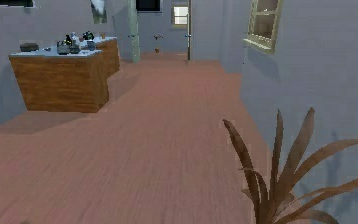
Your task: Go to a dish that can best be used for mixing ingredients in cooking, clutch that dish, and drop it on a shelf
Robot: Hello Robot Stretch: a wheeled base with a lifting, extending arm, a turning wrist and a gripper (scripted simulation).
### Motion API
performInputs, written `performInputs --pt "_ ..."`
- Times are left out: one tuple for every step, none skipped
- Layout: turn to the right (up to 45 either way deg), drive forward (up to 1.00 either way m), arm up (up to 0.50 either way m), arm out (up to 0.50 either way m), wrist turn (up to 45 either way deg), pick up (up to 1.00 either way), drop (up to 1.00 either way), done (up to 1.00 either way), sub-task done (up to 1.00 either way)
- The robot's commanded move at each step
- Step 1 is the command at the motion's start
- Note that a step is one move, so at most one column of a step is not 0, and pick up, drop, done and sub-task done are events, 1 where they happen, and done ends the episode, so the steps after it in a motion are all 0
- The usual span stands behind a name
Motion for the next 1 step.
performInputs --pt "0.0 0.0 0.0 0.0 45.0 0.0 0.0 0.0 0.0"
